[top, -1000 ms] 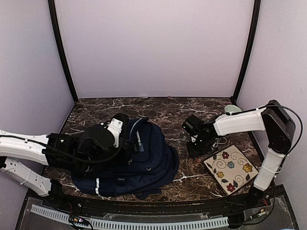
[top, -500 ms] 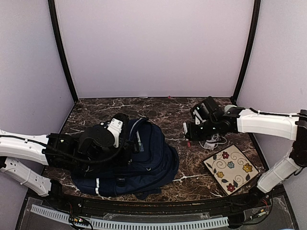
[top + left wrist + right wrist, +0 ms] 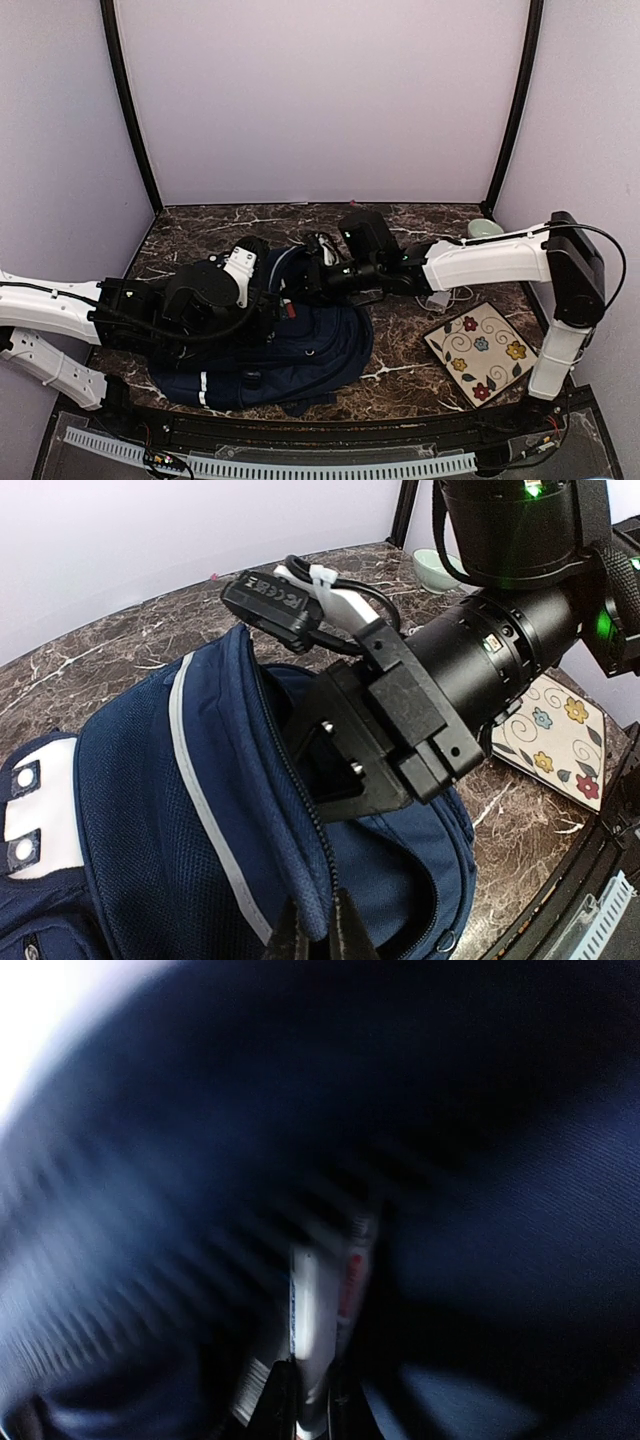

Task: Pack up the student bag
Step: Place the pen in the upper front pocket of the bag.

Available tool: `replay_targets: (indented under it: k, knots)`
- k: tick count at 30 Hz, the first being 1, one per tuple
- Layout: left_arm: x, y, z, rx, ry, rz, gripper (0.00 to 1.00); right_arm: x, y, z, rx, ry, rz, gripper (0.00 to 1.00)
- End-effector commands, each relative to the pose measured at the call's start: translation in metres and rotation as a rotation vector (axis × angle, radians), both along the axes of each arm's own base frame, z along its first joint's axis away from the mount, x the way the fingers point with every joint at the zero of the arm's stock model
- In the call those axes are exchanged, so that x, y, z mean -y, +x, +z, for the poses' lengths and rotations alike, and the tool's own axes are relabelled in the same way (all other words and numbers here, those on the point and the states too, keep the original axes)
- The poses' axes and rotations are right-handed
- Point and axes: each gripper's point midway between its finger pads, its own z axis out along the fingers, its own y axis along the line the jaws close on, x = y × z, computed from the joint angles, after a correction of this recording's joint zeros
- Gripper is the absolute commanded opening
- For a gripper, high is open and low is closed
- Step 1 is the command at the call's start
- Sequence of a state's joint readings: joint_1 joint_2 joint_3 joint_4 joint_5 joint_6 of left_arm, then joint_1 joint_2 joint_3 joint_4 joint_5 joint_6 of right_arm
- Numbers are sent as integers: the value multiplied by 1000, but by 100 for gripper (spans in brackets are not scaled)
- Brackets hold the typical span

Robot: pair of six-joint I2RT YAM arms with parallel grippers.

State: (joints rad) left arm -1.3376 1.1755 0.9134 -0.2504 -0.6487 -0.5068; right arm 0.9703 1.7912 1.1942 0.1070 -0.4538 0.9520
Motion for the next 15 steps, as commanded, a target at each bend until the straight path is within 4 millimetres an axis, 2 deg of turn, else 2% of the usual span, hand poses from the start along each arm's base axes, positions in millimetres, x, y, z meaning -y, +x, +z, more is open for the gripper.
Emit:
replay_targets:
  k: [1,7,11,15]
  knots:
    - [-21,15,8,57,2,90,0,-27,-5,20,10,75,61,0]
    - [-21,14,10,58,-21,84,0,-44,-4,4,-22,81,82,0]
    - [-29,13,9,54,-23,101,0,-32,8,-3,30,22,8,23]
    - [-35,11,-4,26,-11,111,0,-7,20,-6,128,-122,-64,36]
